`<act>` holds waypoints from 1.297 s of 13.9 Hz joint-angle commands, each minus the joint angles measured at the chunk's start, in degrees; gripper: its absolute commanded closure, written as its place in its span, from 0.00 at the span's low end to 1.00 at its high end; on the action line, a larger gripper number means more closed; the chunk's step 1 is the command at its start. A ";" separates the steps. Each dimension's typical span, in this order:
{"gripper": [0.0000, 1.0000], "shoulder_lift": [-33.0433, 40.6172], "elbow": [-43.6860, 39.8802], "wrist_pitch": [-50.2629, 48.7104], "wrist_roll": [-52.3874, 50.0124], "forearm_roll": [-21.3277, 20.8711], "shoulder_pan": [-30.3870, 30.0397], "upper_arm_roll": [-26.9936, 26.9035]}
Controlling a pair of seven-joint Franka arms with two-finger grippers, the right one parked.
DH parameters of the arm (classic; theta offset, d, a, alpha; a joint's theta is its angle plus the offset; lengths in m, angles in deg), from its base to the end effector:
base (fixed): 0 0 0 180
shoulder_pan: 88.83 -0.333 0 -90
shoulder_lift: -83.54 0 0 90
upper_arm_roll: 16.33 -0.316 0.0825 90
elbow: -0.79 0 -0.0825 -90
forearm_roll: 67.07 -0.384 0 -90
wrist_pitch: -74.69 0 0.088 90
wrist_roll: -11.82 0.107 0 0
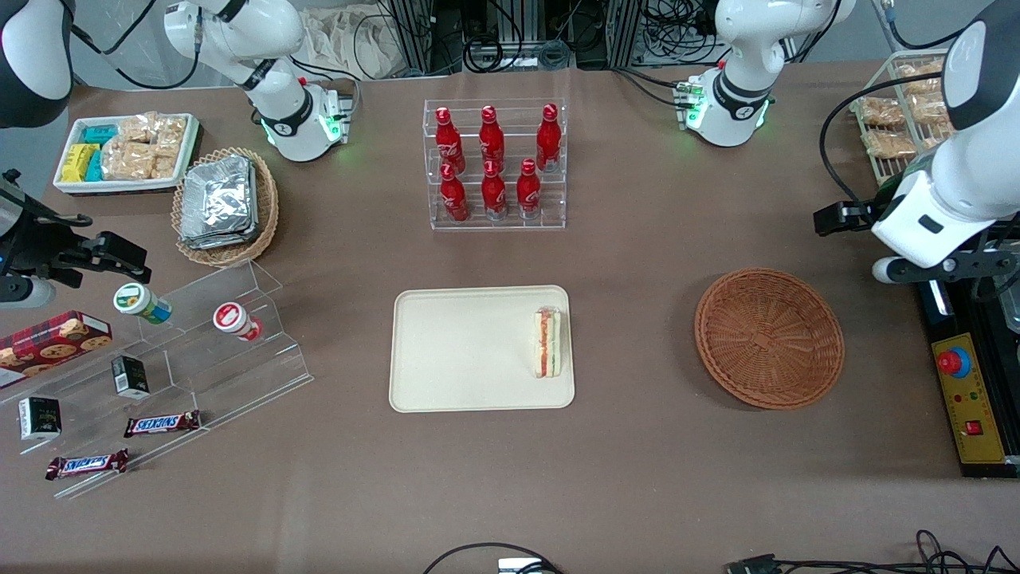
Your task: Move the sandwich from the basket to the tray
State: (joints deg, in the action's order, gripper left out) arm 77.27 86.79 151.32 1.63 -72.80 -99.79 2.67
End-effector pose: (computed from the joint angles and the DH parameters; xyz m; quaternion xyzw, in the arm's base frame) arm 0.5555 -0.0559 0.5819 -0.9903 -0.0221 0.1263 0.0527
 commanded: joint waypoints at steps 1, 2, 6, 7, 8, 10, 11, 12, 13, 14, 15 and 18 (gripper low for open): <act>0.00 4.16 4.52 2.12 1.31 0.55 -1.69 0.43; 0.00 4.42 4.62 2.29 1.83 0.55 -1.69 0.34; 0.00 9.25 11.72 9.58 9.19 3.52 4.97 -10.88; 0.00 9.26 11.56 9.85 10.09 3.89 5.07 -11.17; 0.00 9.17 11.39 10.72 10.10 3.98 5.16 -11.26; 0.00 9.00 11.47 12.13 9.75 3.98 6.65 -11.17; 0.00 8.74 11.39 12.75 9.48 4.06 7.00 -10.83; 0.00 8.38 11.21 13.10 9.39 4.07 7.01 -10.74; 0.00 8.12 11.12 13.11 9.39 4.07 7.01 -10.82; 0.00 8.03 11.03 12.93 9.39 3.98 7.01 -10.82; 0.00 8.03 11.03 12.58 9.31 3.98 7.01 -10.82; 0.00 7.94 10.60 12.32 9.22 3.98 6.92 -10.91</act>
State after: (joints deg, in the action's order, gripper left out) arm 84.55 96.98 163.35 11.07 -69.21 -92.89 -7.99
